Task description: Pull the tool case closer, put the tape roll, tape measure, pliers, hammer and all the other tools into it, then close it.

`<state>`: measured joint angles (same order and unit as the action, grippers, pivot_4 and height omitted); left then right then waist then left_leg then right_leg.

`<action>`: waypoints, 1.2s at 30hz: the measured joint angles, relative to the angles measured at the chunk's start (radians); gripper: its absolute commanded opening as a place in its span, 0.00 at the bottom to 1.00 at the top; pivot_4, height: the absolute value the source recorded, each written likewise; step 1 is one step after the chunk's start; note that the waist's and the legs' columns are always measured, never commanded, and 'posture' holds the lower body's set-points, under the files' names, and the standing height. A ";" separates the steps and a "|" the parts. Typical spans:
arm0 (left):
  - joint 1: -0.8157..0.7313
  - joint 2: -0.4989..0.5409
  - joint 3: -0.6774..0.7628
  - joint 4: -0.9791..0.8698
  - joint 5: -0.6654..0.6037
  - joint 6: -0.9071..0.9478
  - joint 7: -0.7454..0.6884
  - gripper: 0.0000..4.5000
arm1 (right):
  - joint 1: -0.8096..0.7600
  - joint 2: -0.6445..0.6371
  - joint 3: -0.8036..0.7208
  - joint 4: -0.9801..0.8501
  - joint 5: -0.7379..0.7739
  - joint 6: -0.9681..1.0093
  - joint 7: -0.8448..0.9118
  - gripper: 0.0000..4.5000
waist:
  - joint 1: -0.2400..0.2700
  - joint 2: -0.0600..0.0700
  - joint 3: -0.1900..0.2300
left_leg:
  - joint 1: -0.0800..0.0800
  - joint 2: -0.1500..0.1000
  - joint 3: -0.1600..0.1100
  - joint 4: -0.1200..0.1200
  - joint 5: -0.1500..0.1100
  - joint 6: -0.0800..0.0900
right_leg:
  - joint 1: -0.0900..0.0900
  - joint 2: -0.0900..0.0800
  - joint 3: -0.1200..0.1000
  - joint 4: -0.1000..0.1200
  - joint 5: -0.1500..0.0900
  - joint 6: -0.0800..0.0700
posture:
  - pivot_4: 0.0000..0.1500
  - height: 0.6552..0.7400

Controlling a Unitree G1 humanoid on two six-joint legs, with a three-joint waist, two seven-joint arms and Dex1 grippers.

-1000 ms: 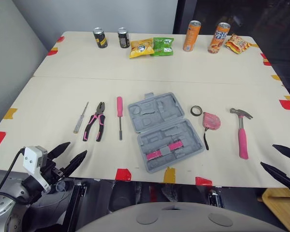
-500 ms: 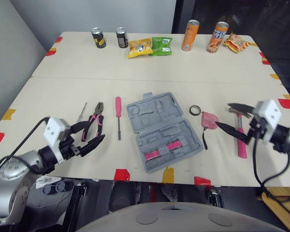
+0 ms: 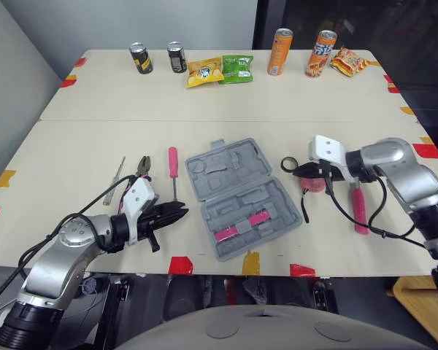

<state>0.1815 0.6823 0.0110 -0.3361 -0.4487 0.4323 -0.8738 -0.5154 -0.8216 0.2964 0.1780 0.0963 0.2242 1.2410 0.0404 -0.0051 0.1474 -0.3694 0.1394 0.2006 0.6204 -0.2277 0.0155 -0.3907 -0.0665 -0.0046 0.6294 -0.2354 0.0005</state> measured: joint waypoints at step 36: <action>-0.228 -0.156 -0.189 0.225 0.186 -0.043 0.016 0.02 | -0.247 0.211 0.176 0.298 -0.303 -0.067 0.072 0.00 | 0.007 0.000 0.000 | -0.014 0.001 0.000 0.014 0.000 0.000 | -0.013 -0.001 -0.001 0.014 -0.004 -0.007 | 1.00 1.00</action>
<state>-0.0462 0.5263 -0.1779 -0.1106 -0.2630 0.3892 -0.8582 -0.7627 -0.6108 0.4727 0.4764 -0.2065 0.1574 1.3132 0.0475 -0.0051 0.1470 -0.3834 0.1408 0.2004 0.6340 -0.2276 0.0156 -0.4035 -0.0671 -0.0052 0.6436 -0.2389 -0.0067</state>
